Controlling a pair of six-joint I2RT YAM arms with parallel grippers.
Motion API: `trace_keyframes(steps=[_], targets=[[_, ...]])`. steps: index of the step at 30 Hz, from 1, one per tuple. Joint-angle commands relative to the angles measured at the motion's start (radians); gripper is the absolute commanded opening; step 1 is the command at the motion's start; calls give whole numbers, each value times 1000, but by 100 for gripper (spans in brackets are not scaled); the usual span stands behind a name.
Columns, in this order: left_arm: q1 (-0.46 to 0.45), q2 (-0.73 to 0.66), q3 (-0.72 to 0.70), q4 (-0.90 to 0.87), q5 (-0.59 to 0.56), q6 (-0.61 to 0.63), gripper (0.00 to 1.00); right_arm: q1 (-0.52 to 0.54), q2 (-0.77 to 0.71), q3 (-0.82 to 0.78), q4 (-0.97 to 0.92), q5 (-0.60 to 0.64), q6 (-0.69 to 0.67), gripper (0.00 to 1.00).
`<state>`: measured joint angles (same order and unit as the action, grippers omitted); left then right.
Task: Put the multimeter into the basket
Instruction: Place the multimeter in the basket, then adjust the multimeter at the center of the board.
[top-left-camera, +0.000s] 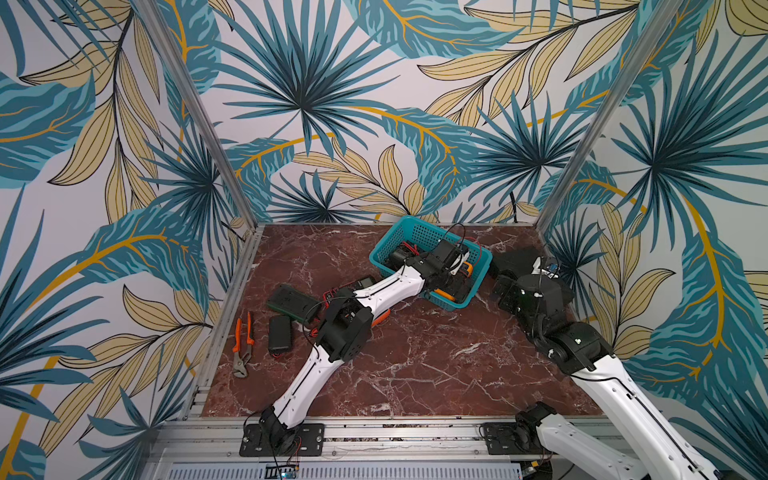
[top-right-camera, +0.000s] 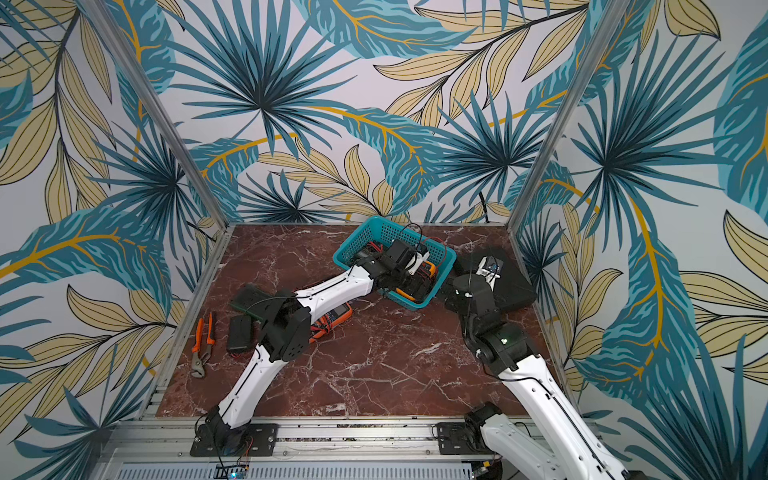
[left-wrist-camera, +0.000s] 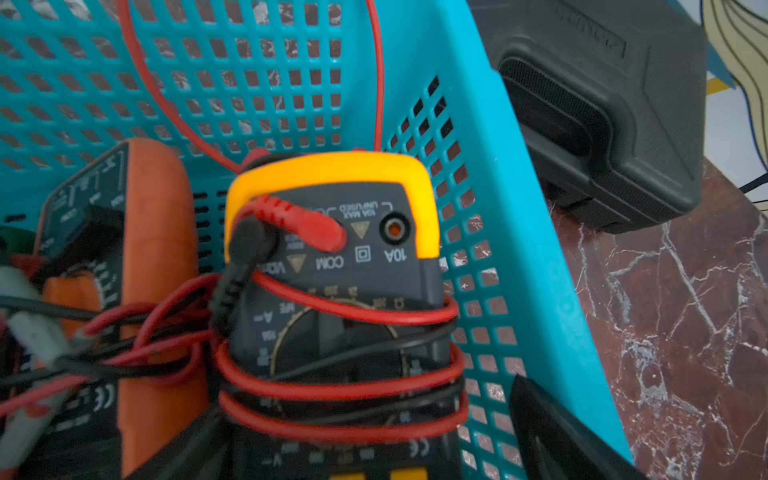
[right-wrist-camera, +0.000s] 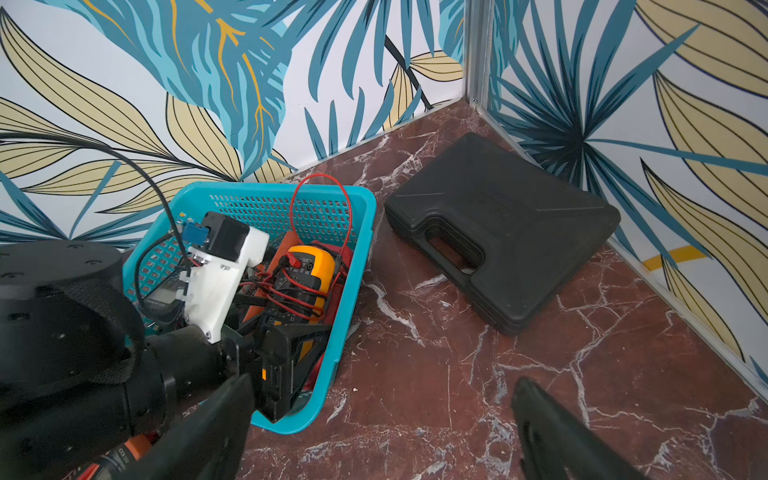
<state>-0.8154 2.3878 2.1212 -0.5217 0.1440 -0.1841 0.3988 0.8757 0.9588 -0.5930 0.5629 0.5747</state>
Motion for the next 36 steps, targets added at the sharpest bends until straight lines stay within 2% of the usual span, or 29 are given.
trace_keyframes(steps=[1,12,19,25,28,32,36], targets=[[-10,-130,-75,109,46,-27,100,-4,9,25,11,-14,-16,99],[27,-449,-493,415,-53,-131,100,-3,66,95,-5,-92,-51,99],[144,-704,-871,559,-92,-260,100,4,162,136,32,-295,-61,92],[238,-878,-1092,445,-189,-276,100,60,300,193,36,-370,-82,90],[293,-932,-1168,368,-196,-269,100,85,348,211,36,-370,-84,90],[348,-963,-1228,285,-195,-239,100,97,368,219,40,-371,-79,91],[366,-954,-1235,189,-190,-225,100,101,364,223,35,-367,-79,91]])
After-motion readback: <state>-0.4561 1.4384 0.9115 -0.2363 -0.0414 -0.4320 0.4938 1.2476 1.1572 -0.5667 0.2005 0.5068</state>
